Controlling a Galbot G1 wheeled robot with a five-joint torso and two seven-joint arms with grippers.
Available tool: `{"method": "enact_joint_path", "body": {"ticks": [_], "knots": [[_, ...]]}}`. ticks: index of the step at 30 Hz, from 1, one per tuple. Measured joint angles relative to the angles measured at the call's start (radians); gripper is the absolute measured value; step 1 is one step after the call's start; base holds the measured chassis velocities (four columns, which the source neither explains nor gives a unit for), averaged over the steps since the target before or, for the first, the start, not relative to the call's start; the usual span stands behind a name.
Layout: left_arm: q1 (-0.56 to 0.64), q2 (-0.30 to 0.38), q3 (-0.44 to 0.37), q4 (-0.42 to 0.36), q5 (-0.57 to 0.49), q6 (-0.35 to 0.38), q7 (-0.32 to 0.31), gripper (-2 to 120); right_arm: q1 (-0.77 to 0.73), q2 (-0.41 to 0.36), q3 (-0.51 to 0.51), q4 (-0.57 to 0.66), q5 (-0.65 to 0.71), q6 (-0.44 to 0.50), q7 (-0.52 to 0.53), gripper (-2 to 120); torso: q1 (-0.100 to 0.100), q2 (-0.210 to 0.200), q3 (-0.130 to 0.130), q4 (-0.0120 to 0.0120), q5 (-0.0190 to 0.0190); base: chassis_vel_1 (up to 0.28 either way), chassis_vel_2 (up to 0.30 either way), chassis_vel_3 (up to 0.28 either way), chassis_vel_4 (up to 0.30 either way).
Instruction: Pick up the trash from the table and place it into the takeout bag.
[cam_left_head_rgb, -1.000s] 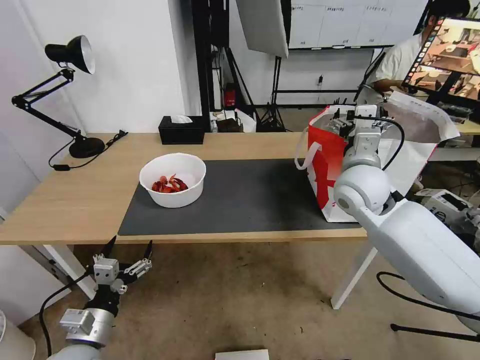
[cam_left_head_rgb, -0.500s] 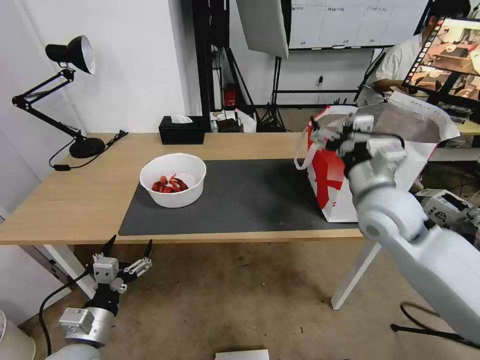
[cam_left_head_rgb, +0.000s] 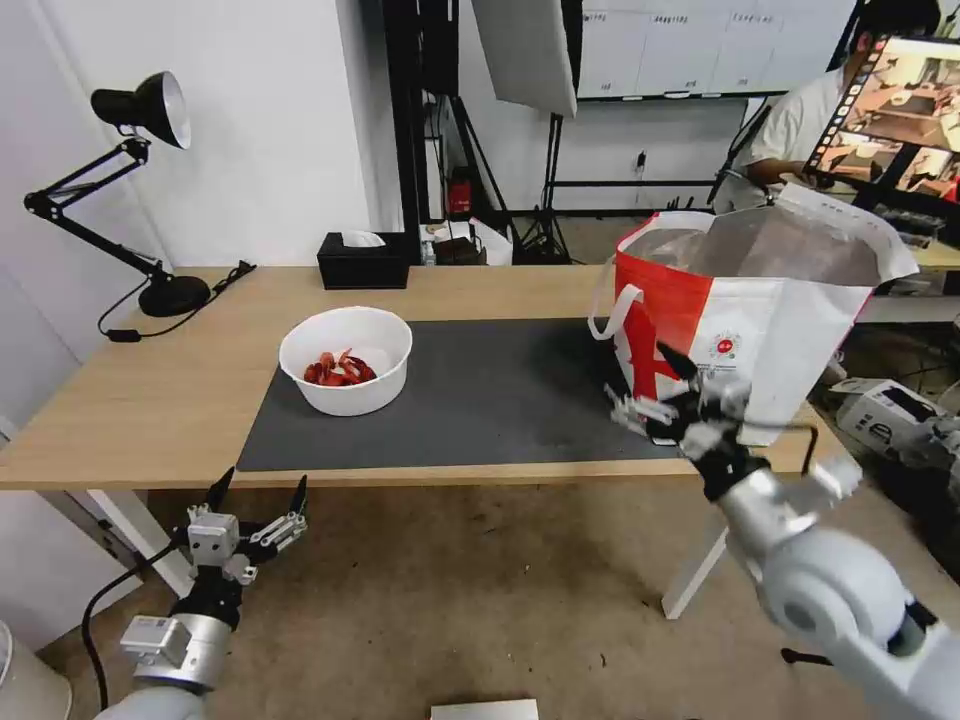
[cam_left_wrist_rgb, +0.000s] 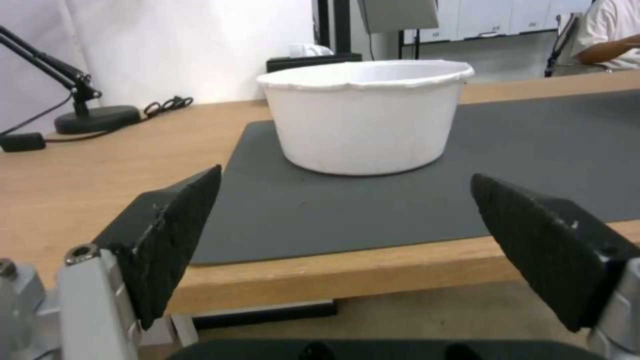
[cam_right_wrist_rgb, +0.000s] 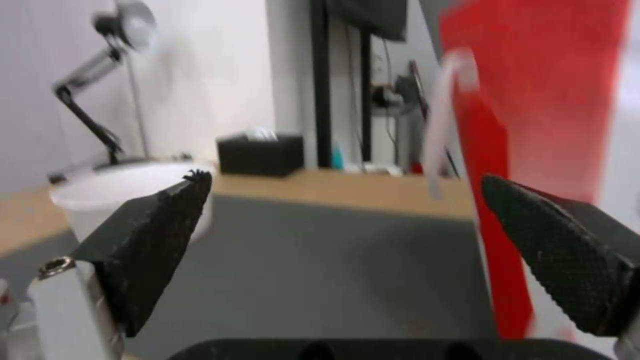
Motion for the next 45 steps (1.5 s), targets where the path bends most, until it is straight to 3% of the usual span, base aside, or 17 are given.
{"method": "enact_joint_path", "body": {"ticks": [7,15,45], "knots": [[0.006,-0.008,0.003,-0.001,0.009,-0.001,0.000,100,-0.099,0.074,-0.008,-0.057,-0.080,0.035,0.038,100,0.000,0.000,0.000,0.0000,0.0000,0.000,0.000,0.000,0.000],[0.010,-0.012,0.002,-0.003,0.010,-0.003,0.000,100,-0.107,0.110,-0.058,-0.098,-0.135,0.039,0.073,100,0.000,0.000,0.000,0.0001,-0.0001,0.000,0.000,0.000,0.000],[-0.029,0.013,0.015,0.021,0.009,-0.007,0.002,100,-0.091,0.117,-0.081,-0.117,-0.154,0.030,0.089,100,0.000,0.000,0.000,0.0001,-0.0001,0.000,0.000,0.000,0.000]]}}
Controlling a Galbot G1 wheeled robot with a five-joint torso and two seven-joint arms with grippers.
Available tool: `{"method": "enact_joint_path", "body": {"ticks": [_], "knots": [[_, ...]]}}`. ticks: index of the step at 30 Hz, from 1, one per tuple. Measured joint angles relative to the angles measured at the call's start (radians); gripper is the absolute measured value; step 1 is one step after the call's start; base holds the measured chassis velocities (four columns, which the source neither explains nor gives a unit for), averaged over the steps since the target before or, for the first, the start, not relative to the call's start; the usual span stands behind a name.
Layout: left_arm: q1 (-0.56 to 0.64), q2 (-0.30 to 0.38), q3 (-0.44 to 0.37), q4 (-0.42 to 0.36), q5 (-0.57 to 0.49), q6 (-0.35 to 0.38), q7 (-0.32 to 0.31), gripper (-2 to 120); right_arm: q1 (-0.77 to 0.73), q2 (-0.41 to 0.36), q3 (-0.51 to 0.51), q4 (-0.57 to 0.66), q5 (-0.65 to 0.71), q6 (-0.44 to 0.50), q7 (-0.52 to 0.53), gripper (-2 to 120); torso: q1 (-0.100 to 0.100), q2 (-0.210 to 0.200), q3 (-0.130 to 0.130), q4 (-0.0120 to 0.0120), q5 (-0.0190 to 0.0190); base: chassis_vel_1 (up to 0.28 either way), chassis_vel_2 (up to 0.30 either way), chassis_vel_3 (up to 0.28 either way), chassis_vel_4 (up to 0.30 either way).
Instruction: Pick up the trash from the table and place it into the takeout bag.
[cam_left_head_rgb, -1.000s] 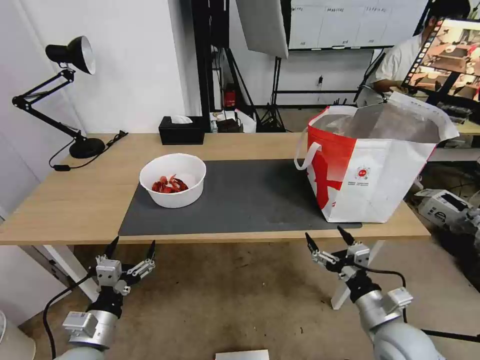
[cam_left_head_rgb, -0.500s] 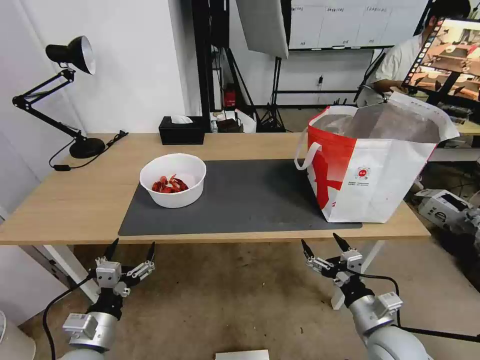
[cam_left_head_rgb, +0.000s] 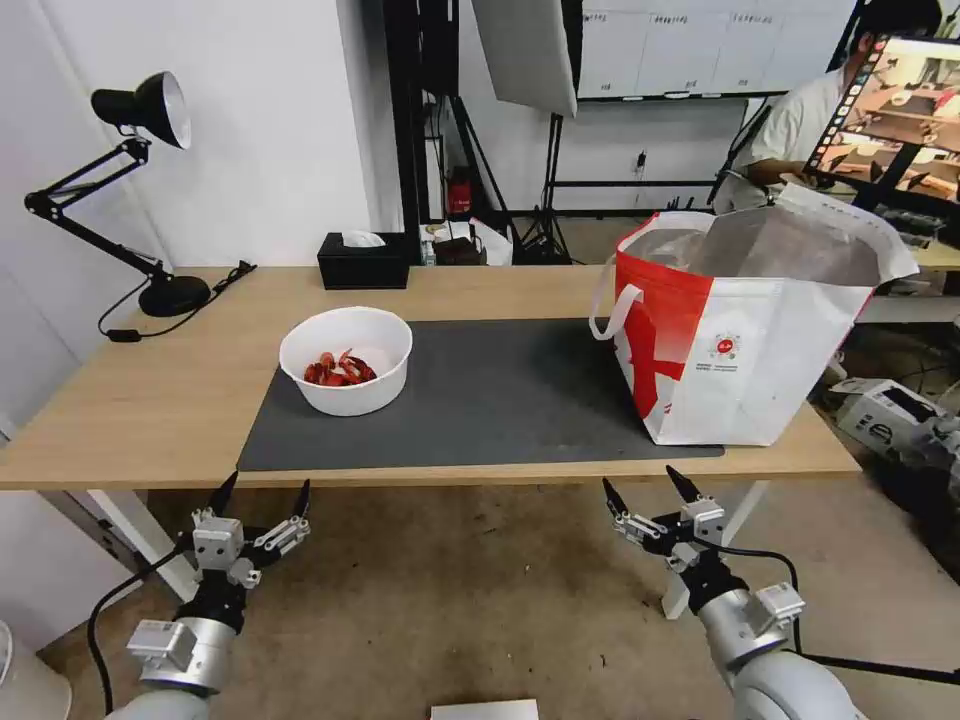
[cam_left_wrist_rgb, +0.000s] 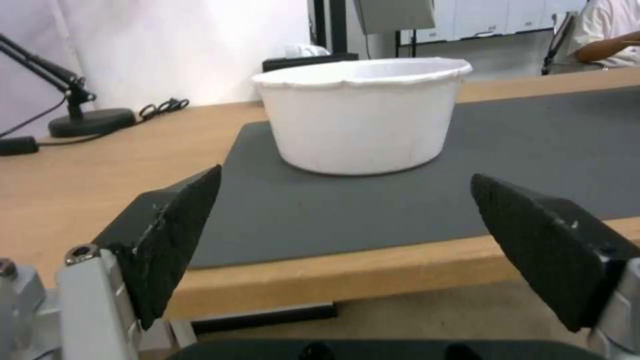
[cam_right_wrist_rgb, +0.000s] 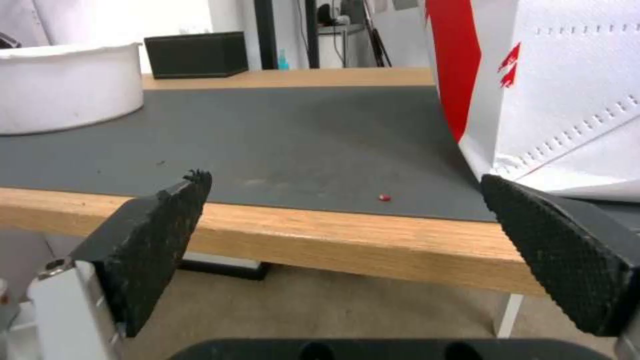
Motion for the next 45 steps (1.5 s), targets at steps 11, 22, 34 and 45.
{"method": "enact_joint_path", "body": {"ticks": [11,22,34,45], "knots": [[-0.245,0.261,-0.030,-0.008,-0.330,0.219,-0.080,100,0.001,0.000,0.000,0.001,0.001,-0.001,0.000,100,0.000,0.000,0.000,-0.0001,0.0000,0.000,0.000,0.000,0.000],[-0.544,0.465,0.040,0.072,-0.755,0.602,-0.176,100,0.001,0.000,0.000,0.002,0.001,-0.001,0.000,100,0.000,0.000,0.000,0.0002,0.0001,0.000,0.000,0.000,0.000],[-0.874,0.486,0.218,0.286,-1.015,0.896,-0.254,100,0.001,0.000,0.000,0.002,0.001,-0.001,0.000,100,0.000,0.000,0.000,-0.0004,0.0001,0.000,0.000,0.000,0.000],[-0.982,0.470,0.262,0.420,-1.099,0.942,-0.263,100,0.001,0.000,0.000,0.002,0.001,-0.001,0.000,100,0.000,0.000,0.000,-0.0001,0.0000,0.000,0.000,0.000,0.000]]}}
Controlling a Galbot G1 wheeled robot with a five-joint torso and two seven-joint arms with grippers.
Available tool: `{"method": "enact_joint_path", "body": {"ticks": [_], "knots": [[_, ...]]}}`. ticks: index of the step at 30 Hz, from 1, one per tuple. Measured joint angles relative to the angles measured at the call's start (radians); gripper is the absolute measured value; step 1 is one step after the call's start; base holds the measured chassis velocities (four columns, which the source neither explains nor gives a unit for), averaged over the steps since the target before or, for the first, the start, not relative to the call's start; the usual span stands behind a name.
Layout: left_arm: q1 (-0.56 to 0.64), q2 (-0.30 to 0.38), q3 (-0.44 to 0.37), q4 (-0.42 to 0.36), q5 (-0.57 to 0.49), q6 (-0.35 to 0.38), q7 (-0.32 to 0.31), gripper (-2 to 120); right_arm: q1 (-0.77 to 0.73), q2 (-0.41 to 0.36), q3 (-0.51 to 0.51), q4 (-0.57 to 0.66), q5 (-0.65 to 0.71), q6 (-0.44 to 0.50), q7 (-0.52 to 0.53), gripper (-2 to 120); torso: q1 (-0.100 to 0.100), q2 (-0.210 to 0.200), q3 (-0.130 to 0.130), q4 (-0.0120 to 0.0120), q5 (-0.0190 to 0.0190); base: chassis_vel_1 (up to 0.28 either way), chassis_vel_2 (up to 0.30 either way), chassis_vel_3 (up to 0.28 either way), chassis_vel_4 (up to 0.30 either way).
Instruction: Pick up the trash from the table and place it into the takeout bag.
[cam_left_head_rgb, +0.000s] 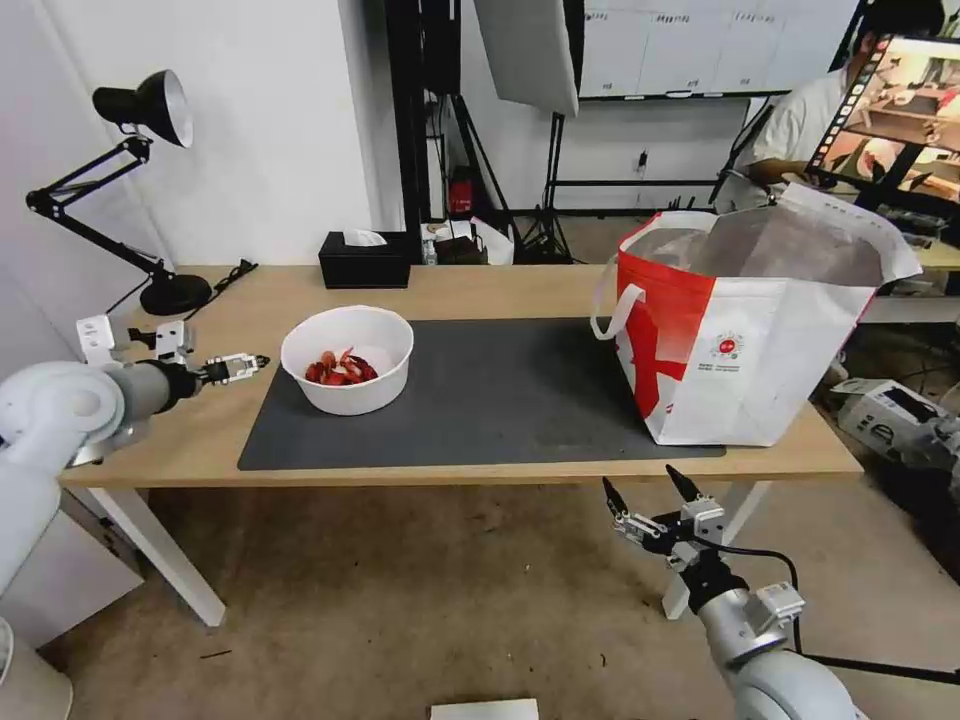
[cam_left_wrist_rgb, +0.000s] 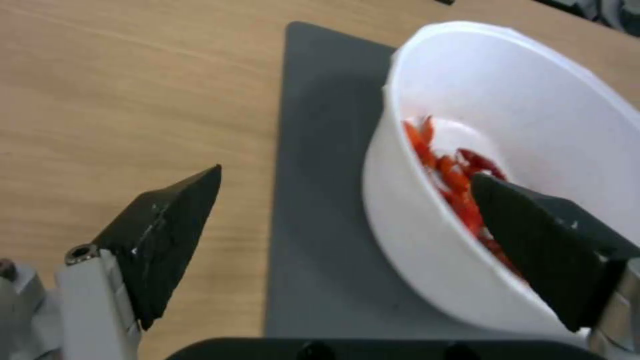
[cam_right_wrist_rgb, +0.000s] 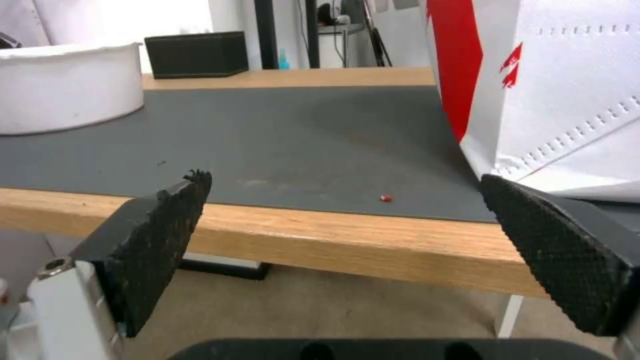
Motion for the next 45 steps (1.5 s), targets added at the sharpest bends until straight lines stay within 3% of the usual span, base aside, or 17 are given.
{"method": "enact_joint_path", "body": {"ticks": [18,23,38,43,45], "knots": [[-0.140,-0.070,0.139,0.066,0.010,-0.006,-0.005,100,0.000,0.000,0.000,0.000,0.000,0.000,0.000,100,0.000,0.000,0.000,0.0000,0.0001,0.000,0.000,0.000,0.000],[-0.183,-0.080,0.187,0.100,0.073,-0.008,-0.025,100,0.000,0.000,0.000,0.000,0.000,0.000,0.000,100,0.000,0.000,0.000,0.0002,0.0000,0.000,0.000,0.000,0.000],[-0.225,-0.125,0.252,0.183,0.111,-0.010,-0.037,100,0.000,0.000,0.000,0.000,0.000,0.000,0.000,100,0.000,0.000,0.000,0.0002,0.0000,0.000,0.000,0.000,0.000],[-0.236,-0.132,0.260,0.196,0.112,-0.010,-0.062,94,0.000,0.000,0.000,0.000,0.000,0.000,0.000,100,0.000,0.000,0.000,0.0001,0.0000,0.000,0.000,0.000,0.000],[-0.238,-0.134,0.263,0.199,0.111,-0.010,-0.077,83,0.000,0.000,0.000,0.000,0.000,0.000,0.000,100,0.000,0.000,0.000,0.0000,0.0000,0.000,0.000,0.000,0.000]]}}
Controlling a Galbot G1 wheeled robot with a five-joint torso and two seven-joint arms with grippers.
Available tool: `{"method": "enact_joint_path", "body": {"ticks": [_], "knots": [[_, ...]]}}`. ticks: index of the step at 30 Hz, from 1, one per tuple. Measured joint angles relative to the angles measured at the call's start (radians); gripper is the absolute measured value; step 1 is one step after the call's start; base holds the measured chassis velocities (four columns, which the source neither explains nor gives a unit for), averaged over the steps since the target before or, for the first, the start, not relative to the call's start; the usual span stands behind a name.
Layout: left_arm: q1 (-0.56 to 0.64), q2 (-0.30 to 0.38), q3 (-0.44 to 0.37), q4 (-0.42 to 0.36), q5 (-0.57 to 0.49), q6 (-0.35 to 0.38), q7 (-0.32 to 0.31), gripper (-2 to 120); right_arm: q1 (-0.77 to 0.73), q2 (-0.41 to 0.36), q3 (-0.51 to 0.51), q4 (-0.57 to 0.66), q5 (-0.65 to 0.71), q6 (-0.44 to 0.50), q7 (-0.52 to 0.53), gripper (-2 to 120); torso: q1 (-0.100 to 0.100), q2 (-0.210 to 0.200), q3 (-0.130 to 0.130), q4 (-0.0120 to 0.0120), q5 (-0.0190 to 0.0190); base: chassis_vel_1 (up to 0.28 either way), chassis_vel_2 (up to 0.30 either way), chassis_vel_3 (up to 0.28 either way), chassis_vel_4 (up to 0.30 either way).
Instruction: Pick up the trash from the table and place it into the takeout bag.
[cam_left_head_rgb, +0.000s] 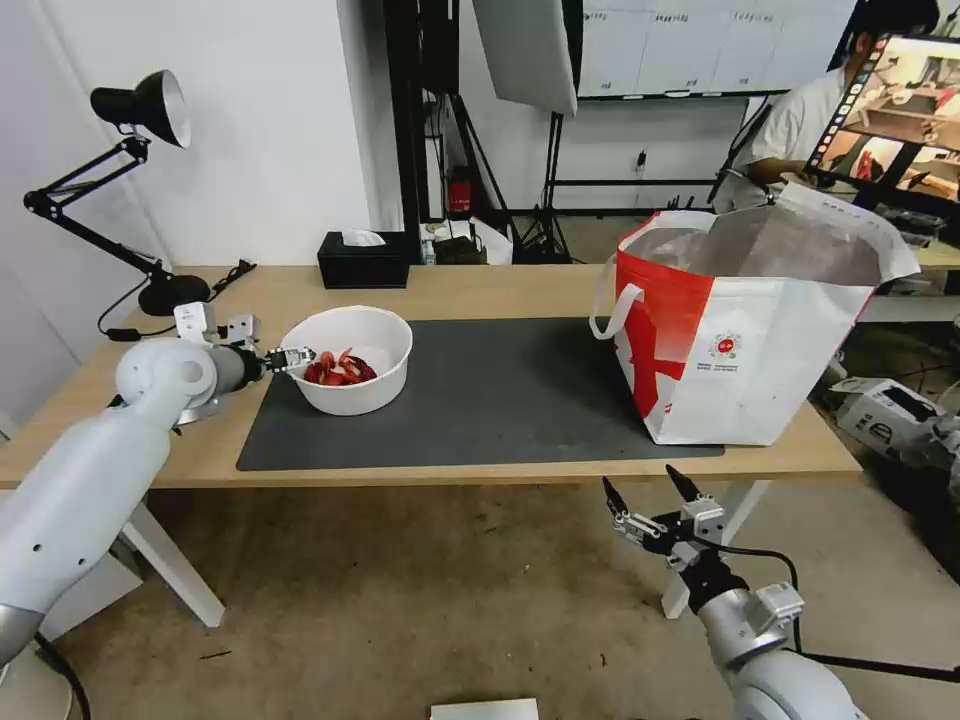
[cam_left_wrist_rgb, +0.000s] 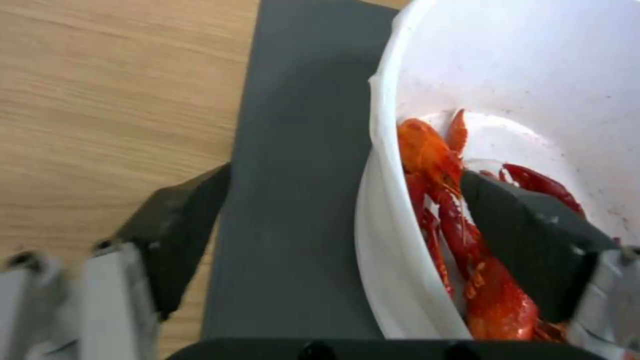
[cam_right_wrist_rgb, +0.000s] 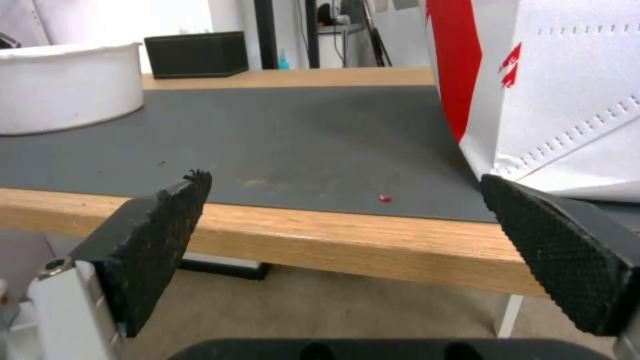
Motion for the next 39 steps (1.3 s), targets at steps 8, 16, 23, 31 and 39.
{"method": "enact_joint_path", "body": {"ticks": [8,16,23,31,39], "knots": [[0.001,0.010,0.002,-0.005,-0.014,0.000,-0.006,58,0.000,0.000,0.000,0.000,0.000,0.000,0.000,100,0.000,0.000,0.000,0.0001,0.0000,0.000,0.000,0.000,0.000],[0.039,0.013,-0.024,-0.044,-0.021,0.000,-0.008,27,0.000,0.000,0.000,0.000,0.000,0.000,0.000,100,0.000,0.000,0.000,0.0001,-0.0001,0.000,0.000,0.000,0.000],[0.054,0.018,-0.039,-0.077,-0.033,-0.030,-0.013,3,0.000,0.000,0.000,0.000,0.000,0.000,0.000,100,0.000,0.000,0.000,0.0001,0.0000,0.000,0.000,0.000,0.000],[0.058,0.018,-0.047,-0.116,-0.039,-0.114,-0.023,0,0.000,0.000,0.000,0.000,0.000,0.000,0.000,100,0.000,0.000,0.000,0.0001,0.0000,0.000,0.000,0.000,0.000],[0.057,0.029,-0.029,-0.184,0.042,-0.315,0.034,0,0.000,0.000,0.000,0.000,0.000,0.000,0.000,100,0.000,0.000,0.000,0.0000,0.0001,0.000,0.000,0.000,0.000]]}}
